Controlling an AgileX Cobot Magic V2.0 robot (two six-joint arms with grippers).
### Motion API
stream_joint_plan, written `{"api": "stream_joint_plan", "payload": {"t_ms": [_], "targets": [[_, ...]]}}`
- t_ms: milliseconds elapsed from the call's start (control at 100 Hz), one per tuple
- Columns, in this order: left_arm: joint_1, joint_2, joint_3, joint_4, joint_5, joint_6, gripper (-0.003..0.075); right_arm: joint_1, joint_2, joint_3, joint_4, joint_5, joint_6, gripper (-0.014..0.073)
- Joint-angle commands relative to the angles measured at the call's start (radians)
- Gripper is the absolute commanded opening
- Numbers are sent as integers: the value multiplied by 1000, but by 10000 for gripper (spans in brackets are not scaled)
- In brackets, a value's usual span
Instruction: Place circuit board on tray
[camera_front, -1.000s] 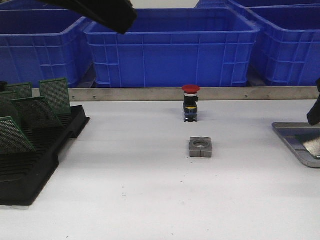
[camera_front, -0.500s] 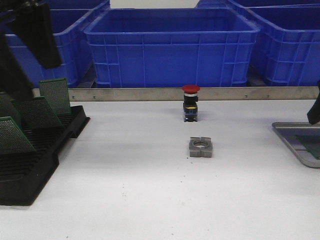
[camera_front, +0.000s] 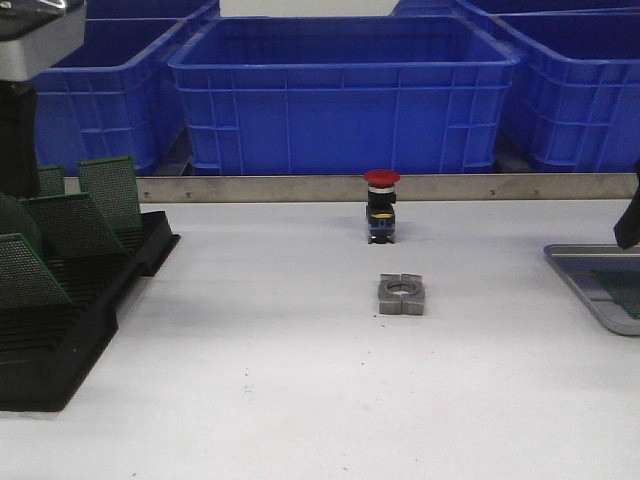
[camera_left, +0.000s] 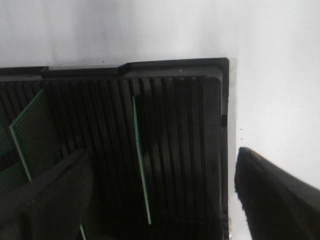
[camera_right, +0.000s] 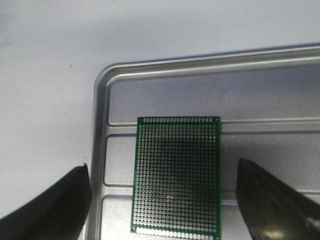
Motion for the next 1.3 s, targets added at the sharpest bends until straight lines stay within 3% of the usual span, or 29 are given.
{"api": "stream_joint_plan", "payload": {"t_ms": [0, 140, 260, 470, 670, 1040, 1290], "targets": [[15, -33, 12, 7, -105, -13, 538, -9, -36, -28, 15, -1, -12, 611], [56, -33, 54, -5, -231, -13, 520, -9, -36, -28, 15, 2, -12, 611], [84, -33, 59, -46, -259, -13, 443, -9, -36, -28, 15, 3, -12, 611], [105, -17, 60, -237, -244, -13, 223, -9, -36, -28, 15, 3, -12, 611], [106, 57, 60, -262, -176, -13, -19, -9, -36, -28, 15, 15, -12, 611], [106, 58, 18, -259, -127, -13, -17, -9, -36, -28, 15, 18, -12, 611], [106, 29, -128, -323, 101, -13, -17, -9, -64, -28, 15, 90, -65, 611]]}}
